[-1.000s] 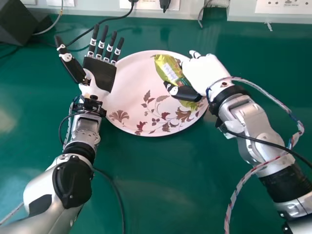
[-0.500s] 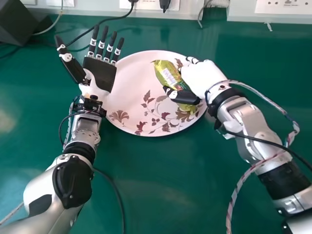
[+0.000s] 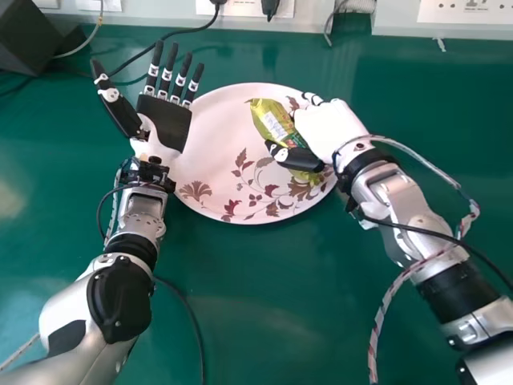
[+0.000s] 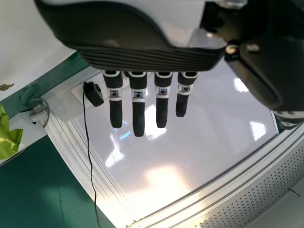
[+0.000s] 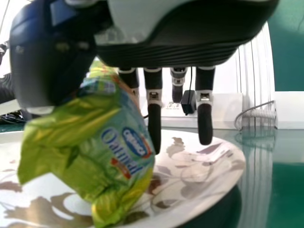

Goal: Pick up biscuit and place it in the plate

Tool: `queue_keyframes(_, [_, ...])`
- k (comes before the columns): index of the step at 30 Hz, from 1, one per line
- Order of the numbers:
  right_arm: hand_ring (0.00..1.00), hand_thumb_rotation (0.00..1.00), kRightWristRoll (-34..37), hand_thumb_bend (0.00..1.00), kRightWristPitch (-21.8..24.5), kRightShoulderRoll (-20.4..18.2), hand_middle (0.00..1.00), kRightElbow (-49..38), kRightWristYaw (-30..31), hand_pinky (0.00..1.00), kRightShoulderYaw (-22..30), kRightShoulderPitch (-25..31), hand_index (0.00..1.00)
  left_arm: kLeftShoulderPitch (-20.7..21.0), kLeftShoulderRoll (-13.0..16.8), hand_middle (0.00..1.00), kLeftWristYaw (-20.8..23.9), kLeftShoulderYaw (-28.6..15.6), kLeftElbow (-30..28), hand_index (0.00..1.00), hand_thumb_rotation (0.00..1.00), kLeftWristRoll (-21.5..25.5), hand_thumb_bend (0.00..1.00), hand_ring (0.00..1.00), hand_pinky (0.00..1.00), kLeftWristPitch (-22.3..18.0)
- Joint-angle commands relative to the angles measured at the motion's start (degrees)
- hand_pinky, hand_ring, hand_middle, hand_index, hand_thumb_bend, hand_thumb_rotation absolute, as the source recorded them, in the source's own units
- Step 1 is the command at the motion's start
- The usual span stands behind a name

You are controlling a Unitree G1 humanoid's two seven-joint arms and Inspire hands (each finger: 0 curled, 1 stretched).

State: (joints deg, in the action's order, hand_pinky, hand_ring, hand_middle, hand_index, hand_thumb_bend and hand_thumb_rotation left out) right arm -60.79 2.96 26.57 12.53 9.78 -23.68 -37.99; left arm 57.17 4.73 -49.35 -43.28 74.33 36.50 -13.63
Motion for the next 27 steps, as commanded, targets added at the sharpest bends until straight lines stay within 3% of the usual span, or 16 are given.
queue_keyframes(1, [0.53, 0.0, 0.2, 0.46, 0.0, -0.4, 0.53, 1.9, 2.2, 0.39, -1.9, 0.5, 0.48, -1.6, -0.7, 0.88, 0.2, 0.7, 0.5, 0.95, 0.49, -0.7, 1.0, 0.8, 0.83, -0.8])
queue_keyframes(5, [0.47, 0.0, 1.1, 0.46, 0.1, -0.3, 0.56, 2.5, 3.5, 0.41, -2.2, 0.4, 0.48, -1.4, -0.8, 0.89, 1.0, -0.1, 0.6, 0.95, 0.5, 0.2, 1.0, 0.79, 0.84, 1.2])
queue_keyframes(6, [0.47, 0.0, 1.4, 0.45, 0.1, -0.2, 0.71, 2.7, 3.6, 0.41, -2.3, 0.4, 0.49, -1.4, -0.9, 0.89, 1.3, -0.1, 0.6, 0.95, 0.49, 0.4, 1.0, 0.79, 0.84, 1.3])
queue_keyframes(7, [0.46, 0.0, 1.5, 0.45, 0.0, -0.1, 0.73, 2.9, 3.5, 0.41, -2.3, 0.4, 0.49, -1.4, -0.9, 0.89, 1.3, -0.1, 0.5, 0.95, 0.49, 0.4, 1.0, 0.79, 0.84, 1.4])
queue_keyframes(9, [0.8, 0.07, 1.8, 0.48, -0.1, 0.1, 0.87, 3.0, 3.4, 0.2, -2.4, 0.4, 0.5, -1.4, -0.9, 0.88, 1.0, -0.2, 0.5, 0.96, 0.5, 0.7, 1.0, 0.79, 0.83, 1.5])
queue_keyframes(10, [0.86, 0.28, 1.9, 0.49, 0.0, 0.2, 0.9, 3.0, 3.4, 0.29, -2.5, 0.3, 0.61, -1.4, -1.0, 0.88, 0.7, -0.3, 0.5, 0.96, 0.5, 0.8, 1.0, 0.79, 0.83, 1.4])
queue_keyframes(11, [0.93, 0.49, 2.0, 0.5, 0.0, 0.3, 0.93, 3.0, 3.5, 0.49, -2.5, 0.3, 0.72, -1.5, -1.0, 0.88, 0.5, -0.1, 0.5, 0.96, 0.5, 0.6, 1.0, 0.79, 0.83, 0.8])
queue_keyframes(12, [0.96, 0.64, 2.0, 0.52, -0.1, 0.4, 0.96, 3.2, 3.3, 0.68, -2.6, 0.2, 0.8, -1.6, -1.1, 0.89, 0.0, -0.1, 0.4, 0.96, 0.5, 0.7, 1.0, 0.8, 0.84, 0.5])
queue_keyframes(13, [0.99, 0.71, 1.9, 0.55, -0.1, 0.6, 0.99, 3.3, 3.1, 0.84, -2.7, 0.1, 0.87, -1.6, -1.1, 0.89, -0.6, -0.2, 0.4, 0.96, 0.5, 0.9, 1.0, 0.8, 0.83, 0.5])
queue_keyframes(15, [1.0, 0.76, 1.8, 0.56, 0.0, 0.8, 1.0, 3.3, 3.4, 0.95, -2.9, -0.1, 0.93, -1.6, -1.2, 0.89, -1.3, -0.4, 0.5, 0.96, 0.51, 1.2, 1.0, 0.8, 0.83, 0.5])
queue_keyframes(17, [1.0, 0.75, 1.8, 0.59, 0.3, 0.9, 1.0, 3.0, 4.0, 0.99, -3.0, -0.3, 0.95, -1.5, -1.3, 0.89, -1.1, -0.7, 0.5, 0.96, 0.51, 1.4, 1.0, 0.8, 0.84, 0.7])
queue_keyframes(27, [1.0, 0.73, 1.5, 0.65, 0.7, 1.3, 1.0, 2.4, 3.9, 1.0, -2.8, -0.6, 1.0, -1.5, -1.5, 0.89, -3.3, -0.6, 0.4, 0.95, 0.5, 1.3, 1.0, 0.8, 0.83, 0.7])
